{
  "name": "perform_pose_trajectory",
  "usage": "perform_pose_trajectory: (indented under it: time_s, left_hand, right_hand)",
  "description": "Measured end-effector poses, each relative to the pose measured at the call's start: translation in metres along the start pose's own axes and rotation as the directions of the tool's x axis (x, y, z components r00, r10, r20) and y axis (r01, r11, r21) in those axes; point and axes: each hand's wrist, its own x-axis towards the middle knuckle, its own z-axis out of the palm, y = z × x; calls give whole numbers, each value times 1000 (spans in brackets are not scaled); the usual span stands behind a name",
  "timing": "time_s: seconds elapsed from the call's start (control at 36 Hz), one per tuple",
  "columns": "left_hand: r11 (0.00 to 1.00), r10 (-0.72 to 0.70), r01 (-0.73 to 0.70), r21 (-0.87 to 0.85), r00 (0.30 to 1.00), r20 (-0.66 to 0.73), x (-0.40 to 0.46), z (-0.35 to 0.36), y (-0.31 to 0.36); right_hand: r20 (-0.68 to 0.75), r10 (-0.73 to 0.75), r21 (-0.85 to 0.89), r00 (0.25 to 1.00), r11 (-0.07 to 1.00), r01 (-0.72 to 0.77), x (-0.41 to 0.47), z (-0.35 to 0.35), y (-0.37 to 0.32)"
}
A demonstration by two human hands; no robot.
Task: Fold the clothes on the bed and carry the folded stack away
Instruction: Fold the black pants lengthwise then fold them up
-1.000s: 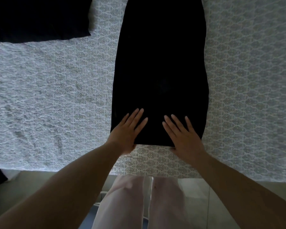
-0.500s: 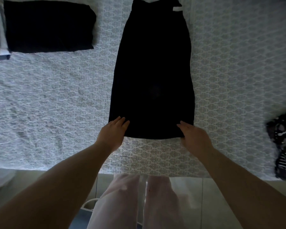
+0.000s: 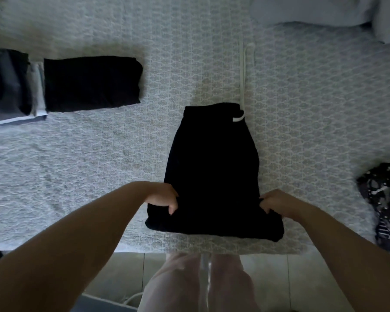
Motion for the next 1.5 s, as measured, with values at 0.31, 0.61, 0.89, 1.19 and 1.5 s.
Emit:
perform_pose_trajectory:
  time_s: [0.31, 0.61, 0.89, 1.19, 1.5]
  left_hand:
    - [921, -55, -157, -356, 852, -520, 54, 16, -26]
    - [896, -106, -183, -404, 796, -596, 69, 38, -21]
    - [981, 167, -18, 191, 569, -805, 83, 13, 55]
    - [829, 448, 54, 556, 532, -719, 155, -66, 112]
    - [818, 506, -24, 575, 506, -698, 189, -74, 92]
  right_hand:
    - [-244, -30, 376, 969, 918, 123, 41, 37, 30]
    - [-415, 87, 145, 906, 989, -29, 59, 55, 39]
    - [-784, -106, -74, 611, 994, 77, 65, 42, -37]
    - [-542, 23, 362, 840, 908, 209, 128, -47, -97]
    - [-335, 136, 681, 933, 719, 140, 176, -72, -139]
